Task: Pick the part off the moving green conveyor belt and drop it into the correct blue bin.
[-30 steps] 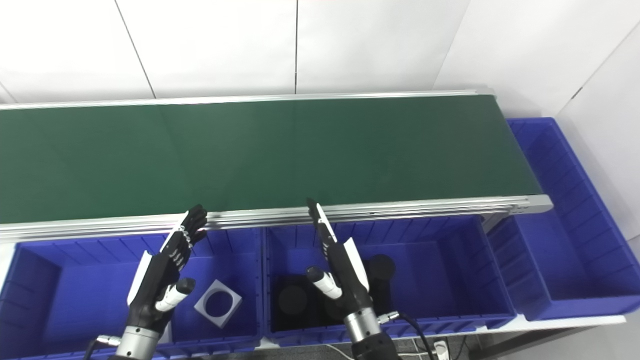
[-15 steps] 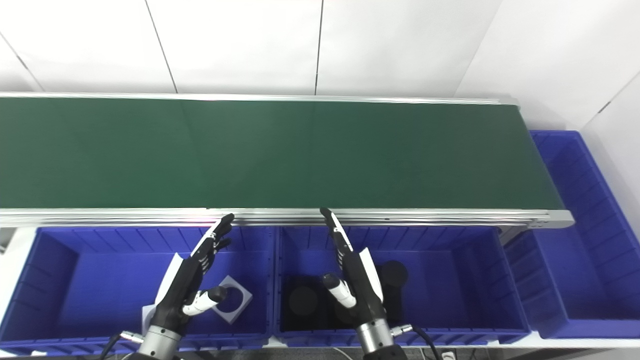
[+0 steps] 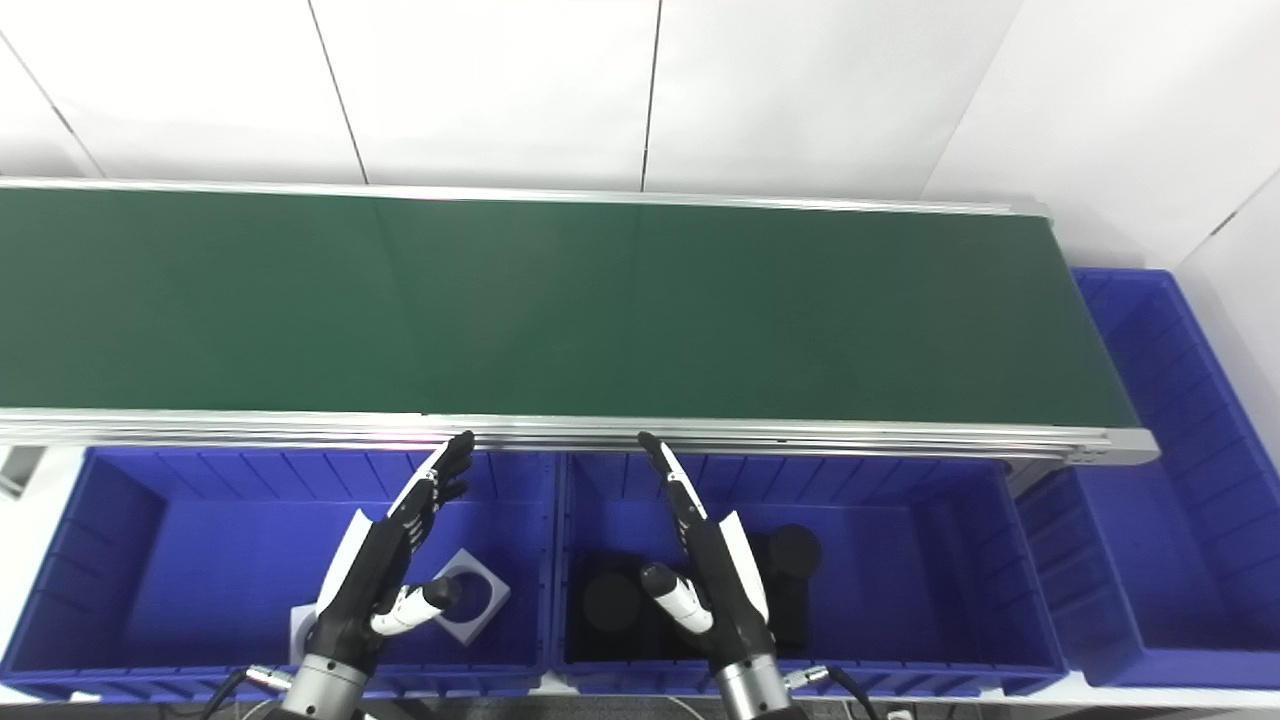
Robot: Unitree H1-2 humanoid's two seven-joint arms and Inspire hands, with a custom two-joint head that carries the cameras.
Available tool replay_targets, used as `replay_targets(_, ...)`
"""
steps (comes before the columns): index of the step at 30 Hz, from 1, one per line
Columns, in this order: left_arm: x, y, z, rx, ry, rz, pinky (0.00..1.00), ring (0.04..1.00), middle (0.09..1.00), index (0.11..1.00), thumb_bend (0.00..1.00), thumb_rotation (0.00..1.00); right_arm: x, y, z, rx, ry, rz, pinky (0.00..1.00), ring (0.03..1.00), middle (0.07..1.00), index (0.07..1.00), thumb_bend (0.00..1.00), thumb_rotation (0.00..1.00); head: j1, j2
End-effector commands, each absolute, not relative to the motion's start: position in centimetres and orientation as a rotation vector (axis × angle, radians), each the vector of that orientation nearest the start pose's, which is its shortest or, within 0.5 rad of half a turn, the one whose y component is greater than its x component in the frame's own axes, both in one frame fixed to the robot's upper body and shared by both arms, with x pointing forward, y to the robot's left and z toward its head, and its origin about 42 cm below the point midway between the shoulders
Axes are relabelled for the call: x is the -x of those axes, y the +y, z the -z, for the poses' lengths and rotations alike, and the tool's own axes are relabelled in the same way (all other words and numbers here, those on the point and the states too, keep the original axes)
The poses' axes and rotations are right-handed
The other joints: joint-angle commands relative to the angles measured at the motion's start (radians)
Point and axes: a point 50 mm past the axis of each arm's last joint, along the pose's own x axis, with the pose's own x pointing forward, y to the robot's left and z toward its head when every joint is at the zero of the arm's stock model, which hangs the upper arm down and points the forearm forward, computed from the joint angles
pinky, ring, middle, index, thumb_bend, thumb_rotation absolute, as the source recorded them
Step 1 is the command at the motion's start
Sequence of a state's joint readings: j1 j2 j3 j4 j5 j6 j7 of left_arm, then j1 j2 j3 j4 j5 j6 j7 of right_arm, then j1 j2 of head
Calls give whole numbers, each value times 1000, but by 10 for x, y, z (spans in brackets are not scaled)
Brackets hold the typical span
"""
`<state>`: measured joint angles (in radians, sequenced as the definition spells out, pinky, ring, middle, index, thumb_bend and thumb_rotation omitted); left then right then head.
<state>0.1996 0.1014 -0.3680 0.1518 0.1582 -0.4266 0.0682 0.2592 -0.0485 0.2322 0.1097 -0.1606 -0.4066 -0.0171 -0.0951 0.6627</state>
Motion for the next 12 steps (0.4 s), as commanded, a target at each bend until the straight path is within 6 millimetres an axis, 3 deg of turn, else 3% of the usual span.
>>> replay_targets(1,-190,155,-43,-144,-165,321,903,941,952,926,956,838,-180,-170,-41,112,-129,-206,1000,982,979,963,997,998,0,0)
replay_targets(12,-189,152,-43,-145,-169,326,894,938,948,922,945,837,-177,-171,-41,107,-126,-199,1000,979,976,958,1000,996,18,-14)
